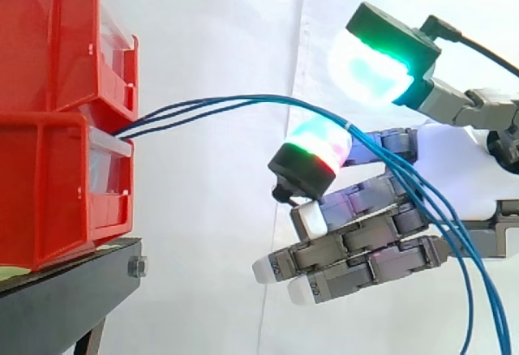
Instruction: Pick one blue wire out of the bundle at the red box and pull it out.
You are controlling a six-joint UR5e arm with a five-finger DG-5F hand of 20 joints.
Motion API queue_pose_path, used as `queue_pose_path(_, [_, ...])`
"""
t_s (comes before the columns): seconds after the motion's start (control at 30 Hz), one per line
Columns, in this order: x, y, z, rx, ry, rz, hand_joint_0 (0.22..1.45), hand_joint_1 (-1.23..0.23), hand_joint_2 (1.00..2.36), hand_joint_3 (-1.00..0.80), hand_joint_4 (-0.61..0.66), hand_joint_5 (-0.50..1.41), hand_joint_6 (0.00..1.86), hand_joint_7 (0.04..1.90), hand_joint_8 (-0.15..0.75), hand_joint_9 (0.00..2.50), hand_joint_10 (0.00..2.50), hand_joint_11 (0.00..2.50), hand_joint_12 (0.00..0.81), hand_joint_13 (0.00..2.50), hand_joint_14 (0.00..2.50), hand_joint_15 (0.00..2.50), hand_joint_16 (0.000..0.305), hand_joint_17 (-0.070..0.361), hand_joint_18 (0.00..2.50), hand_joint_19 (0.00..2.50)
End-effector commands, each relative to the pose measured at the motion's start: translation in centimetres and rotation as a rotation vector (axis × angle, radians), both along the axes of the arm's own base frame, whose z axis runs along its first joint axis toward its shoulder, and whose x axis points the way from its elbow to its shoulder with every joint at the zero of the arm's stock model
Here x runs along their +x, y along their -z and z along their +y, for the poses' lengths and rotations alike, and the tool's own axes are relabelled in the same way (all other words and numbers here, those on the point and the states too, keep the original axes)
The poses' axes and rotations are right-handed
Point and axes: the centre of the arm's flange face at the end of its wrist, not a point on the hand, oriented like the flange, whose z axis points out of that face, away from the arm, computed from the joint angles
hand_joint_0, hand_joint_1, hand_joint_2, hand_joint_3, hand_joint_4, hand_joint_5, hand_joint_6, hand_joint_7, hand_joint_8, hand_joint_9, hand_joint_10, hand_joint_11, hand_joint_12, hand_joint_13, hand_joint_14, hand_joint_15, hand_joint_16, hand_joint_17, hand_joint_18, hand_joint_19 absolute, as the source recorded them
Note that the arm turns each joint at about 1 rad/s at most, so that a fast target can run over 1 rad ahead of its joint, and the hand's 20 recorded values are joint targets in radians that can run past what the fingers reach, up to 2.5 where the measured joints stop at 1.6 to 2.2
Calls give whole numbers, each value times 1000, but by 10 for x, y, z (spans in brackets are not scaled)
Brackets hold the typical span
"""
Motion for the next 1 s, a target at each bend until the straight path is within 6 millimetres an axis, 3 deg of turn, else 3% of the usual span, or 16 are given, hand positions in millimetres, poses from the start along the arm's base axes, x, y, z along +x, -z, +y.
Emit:
queue_pose_path(0.0, [0, 0, 0, 12, -1, -3, 466, -773, 1000, -500, 95, -187, 893, 1127, 291, 690, 28, 959, 381, 0, 1, 5, 58, 129, 0, 222])
queue_pose_path(0.17, [-1, 1, 0, 20, -1, 4, 602, -717, 1002, -486, 67, -179, 889, 1185, 258, 710, 31, 958, 348, 0, 0, 12, 51, 114, 0, 243])
queue_pose_path(0.27, [-1, 1, 0, 31, -2, 7, 624, -729, 1010, -416, 35, -180, 892, 1232, 265, 721, 30, 958, 347, 0, 0, 11, 50, 112, 0, 237])
queue_pose_path(0.5, [-1, 1, 0, 31, -2, 6, 670, -754, 1002, -485, 42, -199, 887, 1236, 268, 708, 29, 949, 351, 0, 0, 0, 50, 113, 0, 222])
queue_pose_path(0.63, [-1, 1, 0, 31, -1, 7, 670, -770, 1002, -480, 51, -198, 880, 1265, 263, 706, 29, 906, 355, 0, 1, 0, 51, 115, 0, 225])
queue_pose_path(0.77, [-1, 1, 0, 31, -1, 7, 603, -744, 1007, -439, 67, -175, 842, 1202, 222, 682, 23, 592, 340, 0, 0, 0, 50, 112, 0, 247])
queue_pose_path(0.97, [-1, 1, -1, 31, -1, 4, 582, -753, 1012, -383, 22, -136, 760, 1304, 200, 693, 21, 523, 339, 0, 0, 0, 50, 113, 0, 265])
